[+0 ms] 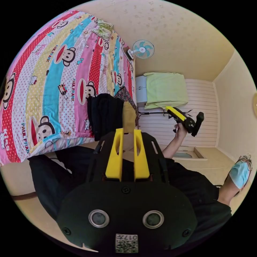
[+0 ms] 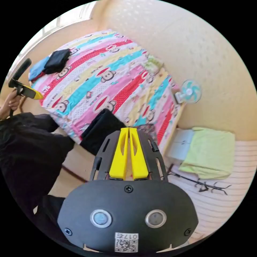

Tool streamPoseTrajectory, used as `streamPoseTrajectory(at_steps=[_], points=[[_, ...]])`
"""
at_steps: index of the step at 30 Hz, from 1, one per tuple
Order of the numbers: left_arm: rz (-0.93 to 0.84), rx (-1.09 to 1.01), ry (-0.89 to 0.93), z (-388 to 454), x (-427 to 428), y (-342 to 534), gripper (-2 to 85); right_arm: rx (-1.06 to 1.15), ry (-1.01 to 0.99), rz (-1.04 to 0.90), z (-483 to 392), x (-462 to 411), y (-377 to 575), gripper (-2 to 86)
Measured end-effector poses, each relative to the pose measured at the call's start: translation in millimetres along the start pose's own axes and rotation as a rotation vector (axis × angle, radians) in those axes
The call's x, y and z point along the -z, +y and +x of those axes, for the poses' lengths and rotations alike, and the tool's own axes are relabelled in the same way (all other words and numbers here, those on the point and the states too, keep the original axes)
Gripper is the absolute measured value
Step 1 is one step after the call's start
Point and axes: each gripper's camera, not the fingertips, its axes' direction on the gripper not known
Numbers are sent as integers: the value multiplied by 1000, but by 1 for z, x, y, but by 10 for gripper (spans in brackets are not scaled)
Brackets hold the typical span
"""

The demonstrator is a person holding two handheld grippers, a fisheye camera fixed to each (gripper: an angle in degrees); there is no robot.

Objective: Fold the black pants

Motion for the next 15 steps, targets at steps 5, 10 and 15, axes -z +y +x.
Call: streamPoseTrajectory(at_steps=[5, 10, 15], points=[[89, 67, 7, 5, 40, 11, 54, -186, -192, 316, -26, 70, 14, 2], [261, 165, 50, -4, 102, 34, 51, -258, -662, 880, -38, 111, 86, 3], [379, 302, 113, -31, 161, 60, 47, -131, -1015, 1380, -31, 130, 143, 4]])
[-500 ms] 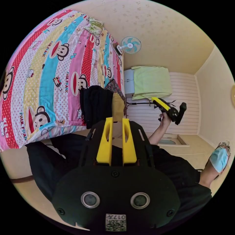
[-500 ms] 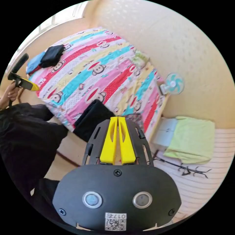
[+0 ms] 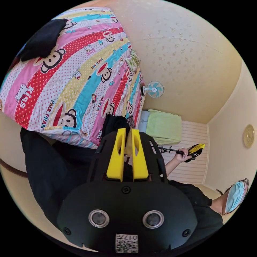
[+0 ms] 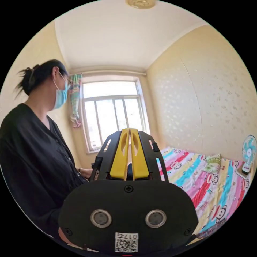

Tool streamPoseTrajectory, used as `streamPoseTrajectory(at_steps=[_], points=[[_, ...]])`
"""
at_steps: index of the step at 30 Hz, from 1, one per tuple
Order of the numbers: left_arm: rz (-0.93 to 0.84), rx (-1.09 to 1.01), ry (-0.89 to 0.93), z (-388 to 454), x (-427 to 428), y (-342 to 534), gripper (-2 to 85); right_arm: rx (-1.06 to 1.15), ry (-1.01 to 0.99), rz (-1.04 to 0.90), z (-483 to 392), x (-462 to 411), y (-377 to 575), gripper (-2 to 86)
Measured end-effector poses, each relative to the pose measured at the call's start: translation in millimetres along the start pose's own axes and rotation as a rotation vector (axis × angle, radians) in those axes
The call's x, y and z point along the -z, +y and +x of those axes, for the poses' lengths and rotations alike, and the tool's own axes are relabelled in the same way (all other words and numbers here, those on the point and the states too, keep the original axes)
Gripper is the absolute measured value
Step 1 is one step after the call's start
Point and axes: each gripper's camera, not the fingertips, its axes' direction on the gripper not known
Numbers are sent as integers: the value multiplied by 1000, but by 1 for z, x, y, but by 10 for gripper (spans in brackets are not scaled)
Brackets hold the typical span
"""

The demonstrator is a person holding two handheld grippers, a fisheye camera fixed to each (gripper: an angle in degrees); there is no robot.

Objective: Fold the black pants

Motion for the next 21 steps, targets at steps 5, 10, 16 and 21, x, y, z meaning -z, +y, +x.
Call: streamPoseTrajectory(at_steps=[5, 10, 16, 21], points=[[85, 63, 53, -4, 59, -23, 37, 7, 6, 205, -30, 5, 13, 4], [139, 70, 91, 9, 122, -64, 18, -98, -170, 480, -45, -19, 45, 5], [169, 39, 86, 20, 204, -128, 21, -82, -27, 101, -89, -94, 13, 4], [68, 90, 12, -8, 260, -200, 99, 12, 202, -314, -136, -183, -4, 2]])
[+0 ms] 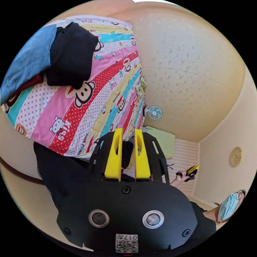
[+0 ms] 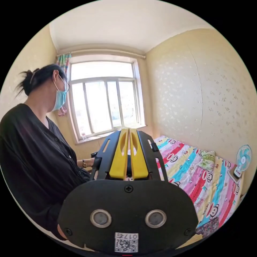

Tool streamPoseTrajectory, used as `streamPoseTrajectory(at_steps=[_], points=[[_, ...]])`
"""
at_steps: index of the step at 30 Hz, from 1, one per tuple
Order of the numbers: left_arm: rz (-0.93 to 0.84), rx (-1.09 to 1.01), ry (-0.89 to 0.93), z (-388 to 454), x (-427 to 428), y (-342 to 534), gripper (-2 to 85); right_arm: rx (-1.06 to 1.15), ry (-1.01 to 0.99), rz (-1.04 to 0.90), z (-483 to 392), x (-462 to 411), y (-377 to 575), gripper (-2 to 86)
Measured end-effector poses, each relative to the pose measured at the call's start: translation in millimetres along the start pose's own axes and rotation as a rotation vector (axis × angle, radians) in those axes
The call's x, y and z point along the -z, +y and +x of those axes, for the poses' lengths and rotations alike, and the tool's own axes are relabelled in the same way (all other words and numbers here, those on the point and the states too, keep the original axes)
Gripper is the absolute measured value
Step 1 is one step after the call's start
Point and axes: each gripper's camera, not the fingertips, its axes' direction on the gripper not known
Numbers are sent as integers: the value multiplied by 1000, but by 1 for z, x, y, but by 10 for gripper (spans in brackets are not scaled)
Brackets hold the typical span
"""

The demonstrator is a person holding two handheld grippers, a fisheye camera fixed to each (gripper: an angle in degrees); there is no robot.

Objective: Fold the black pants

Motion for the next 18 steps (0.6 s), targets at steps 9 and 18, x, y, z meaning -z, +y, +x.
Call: streamPoseTrajectory(at_steps=[9, 18], points=[[-29, 106, -390, -60, 86, -186, 125, -246, -165, 216, -11, -33, 8, 4], [-112, 249, -536, -75, 65, -281, 91, -317, -129, 340, -28, -34, 6, 5]])
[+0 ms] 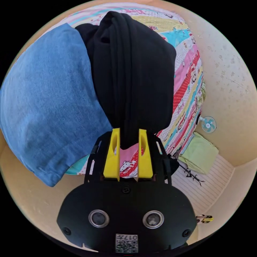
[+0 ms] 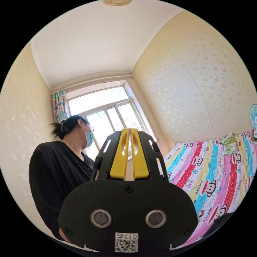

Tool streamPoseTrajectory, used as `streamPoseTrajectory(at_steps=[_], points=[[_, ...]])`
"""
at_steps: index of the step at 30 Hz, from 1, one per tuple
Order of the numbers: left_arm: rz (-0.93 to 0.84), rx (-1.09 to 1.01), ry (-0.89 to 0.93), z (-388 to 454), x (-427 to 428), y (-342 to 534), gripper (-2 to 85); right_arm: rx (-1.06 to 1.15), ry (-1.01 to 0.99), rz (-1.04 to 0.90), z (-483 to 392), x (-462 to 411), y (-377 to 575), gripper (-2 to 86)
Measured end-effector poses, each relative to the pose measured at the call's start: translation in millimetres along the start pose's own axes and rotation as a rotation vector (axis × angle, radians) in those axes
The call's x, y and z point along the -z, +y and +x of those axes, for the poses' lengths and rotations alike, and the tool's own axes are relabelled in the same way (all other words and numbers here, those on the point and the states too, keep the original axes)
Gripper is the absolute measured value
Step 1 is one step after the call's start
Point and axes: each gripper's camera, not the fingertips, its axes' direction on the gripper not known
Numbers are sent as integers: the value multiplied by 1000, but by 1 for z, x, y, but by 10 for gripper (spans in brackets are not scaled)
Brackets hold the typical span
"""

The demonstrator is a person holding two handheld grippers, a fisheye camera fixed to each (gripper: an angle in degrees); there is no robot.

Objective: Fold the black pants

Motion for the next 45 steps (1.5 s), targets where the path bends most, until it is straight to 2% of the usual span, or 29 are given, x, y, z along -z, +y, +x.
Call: streamPoseTrajectory(at_steps=[2, 5, 7, 9, 10, 14, 15, 17, 20, 22, 23, 24, 27, 29, 32, 34, 36, 38, 41, 43, 45], points=[[48, -23, -11, 25, 12, 9, 63, -14, 19, 28, -2, 5, 3, 6], [90, -319, -17, 103, 32, 41, 48, 18, 77, 79, -6, 10, 10, 7], [53, -511, -24, 150, 35, 70, 45, 65, 96, 146, -7, 13, 12, 8], [-44, -751, -17, 203, 30, 119, 43, 84, 56, 218, -2, 15, 12, 8], [-82, -804, -3, 212, 26, 132, 43, 85, 9, 269, 5, 17, 12, 8], [-498, -1131, 149, 243, -16, 209, 53, 30, -90, 339, 37, 12, 10, 7], [-576, -1150, 151, 238, -27, 221, 60, 8, -104, 321, 49, 5, 7, 7], [-599, -1057, 149, 219, -35, 219, 71, -4, -129, 290, 64, -6, 4, 7], [-515, -810, 286, 165, -17, 183, 80, -18, -189, 257, 87, -26, -2, 7], [-358, -633, 365, 123, 11, 153, 86, -48, -216, 215, 105, -40, -7, 8], [-220, -528, 376, 95, 36, 137, 91, -55, -220, 205, 110, -44, -8, 8], [-63, -423, 349, 67, 64, 125, 97, -73, -228, 190, 119, -50, -8, 8], [245, -211, 247, 12, 125, 103, 129, -121, -267, 186, 141, -62, -6, 12], [294, -128, 224, -11, 141, 85, 150, -148, -301, 192, 154, -68, -5, 17], [173, -71, 416, -31, 129, 42, 172, -184, -317, 189, 171, -80, -4, 35], [92, -74, 434, -28, 111, 18, 166, -209, -295, 178, 182, -91, -4, 61], [-131, -74, 462, -13, 75, -8, 125, -231, -293, 176, 189, -99, -4, 92], [-159, -114, 496, 4, 66, -7, 84, -257, -304, 173, 195, -107, -3, 111], [-170, -398, 513, 69, 74, 22, 56, -249, -316, 167, 199, -113, 0, 112], [-216, -621, 433, 121, 74, 58, 52, -226, -279, 179, 199, -112, 2, 100], [-370, -923, 292, 182, 48, 121, 49, -207, -223, 196, 200, -110, 4, 85]])
